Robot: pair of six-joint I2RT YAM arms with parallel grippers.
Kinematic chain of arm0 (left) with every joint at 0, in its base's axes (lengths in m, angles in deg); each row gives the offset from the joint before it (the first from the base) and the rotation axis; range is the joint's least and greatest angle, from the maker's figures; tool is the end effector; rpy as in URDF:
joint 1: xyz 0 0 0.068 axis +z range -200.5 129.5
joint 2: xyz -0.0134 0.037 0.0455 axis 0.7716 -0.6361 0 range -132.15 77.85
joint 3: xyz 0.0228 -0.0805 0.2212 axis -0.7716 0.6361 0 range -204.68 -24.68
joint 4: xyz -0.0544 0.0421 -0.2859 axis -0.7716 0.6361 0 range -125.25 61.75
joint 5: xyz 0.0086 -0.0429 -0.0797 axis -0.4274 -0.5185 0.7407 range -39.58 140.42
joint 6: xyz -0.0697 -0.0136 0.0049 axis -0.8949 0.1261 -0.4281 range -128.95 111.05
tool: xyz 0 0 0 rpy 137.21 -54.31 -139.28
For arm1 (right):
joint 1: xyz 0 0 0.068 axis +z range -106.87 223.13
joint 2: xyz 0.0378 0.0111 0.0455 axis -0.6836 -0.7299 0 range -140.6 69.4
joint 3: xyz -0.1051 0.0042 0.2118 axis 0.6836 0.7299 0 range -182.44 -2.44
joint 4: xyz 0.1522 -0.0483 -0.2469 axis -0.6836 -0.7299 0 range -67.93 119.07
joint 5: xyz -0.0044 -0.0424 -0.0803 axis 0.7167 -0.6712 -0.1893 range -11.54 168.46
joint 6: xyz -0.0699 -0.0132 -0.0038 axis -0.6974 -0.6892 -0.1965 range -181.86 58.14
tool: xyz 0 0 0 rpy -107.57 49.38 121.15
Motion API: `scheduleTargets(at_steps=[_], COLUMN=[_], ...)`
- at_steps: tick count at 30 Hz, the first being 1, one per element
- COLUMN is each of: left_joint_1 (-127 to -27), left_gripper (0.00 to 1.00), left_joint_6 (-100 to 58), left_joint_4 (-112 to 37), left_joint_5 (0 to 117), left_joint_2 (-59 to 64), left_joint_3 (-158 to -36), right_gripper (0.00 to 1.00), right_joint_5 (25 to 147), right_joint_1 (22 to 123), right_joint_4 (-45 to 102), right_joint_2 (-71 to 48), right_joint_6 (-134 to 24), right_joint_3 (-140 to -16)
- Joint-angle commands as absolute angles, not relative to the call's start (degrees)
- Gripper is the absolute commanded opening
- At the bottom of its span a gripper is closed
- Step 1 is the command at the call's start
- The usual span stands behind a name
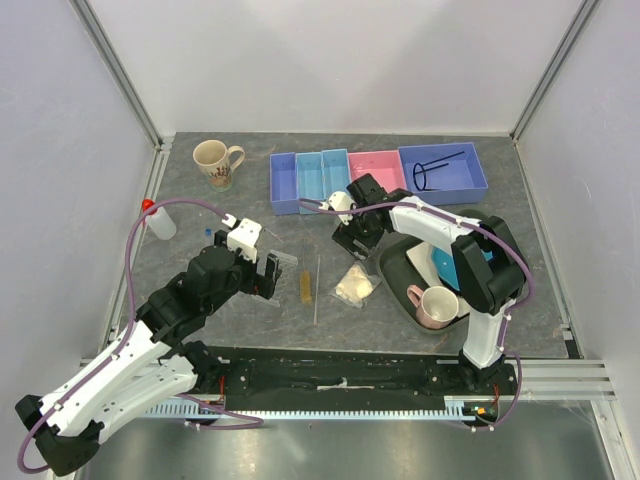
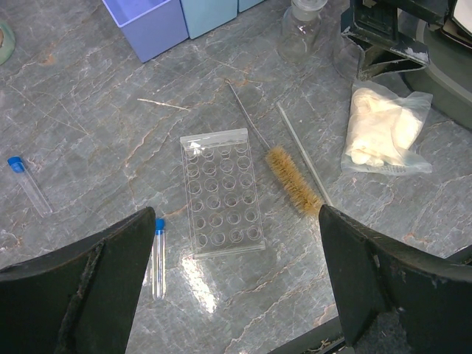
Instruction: Organize the chemistry lab equipment
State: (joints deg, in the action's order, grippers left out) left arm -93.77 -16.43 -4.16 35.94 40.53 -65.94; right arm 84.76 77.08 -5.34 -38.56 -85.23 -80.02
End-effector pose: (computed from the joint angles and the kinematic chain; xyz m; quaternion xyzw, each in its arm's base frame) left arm 0.1783 -0.1479 0.2700 0.1976 0.8258 -0.1245 0.5133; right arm 0.3428 0.2385 0.1195 -0.4779 0.8492 0.0736 0.2120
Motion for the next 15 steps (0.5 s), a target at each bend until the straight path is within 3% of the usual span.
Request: scheduleTargets(at_steps=[1,15], left_joint_1=[-93.8,-93.8], left_gripper=[0.98,0.98], left_joint_6=[-14.7,-14.7], left_joint_4=[-7.0,-7.0], left_joint_5=[36.4,36.4], left_joint_2=[41.4,41.8], left_joint_3=[-65.9,-65.7], right_gripper=[0.40,0.32], right_joint_5=[84.3,82.9], right_joint_1=[77.3,76.2], right_joint_4=[-5.3,-8.5], right_joint_2=[-36.2,-32.7], right_joint_6=[-85.6,-87.6], right_joint_3=[-83.1,-89.1])
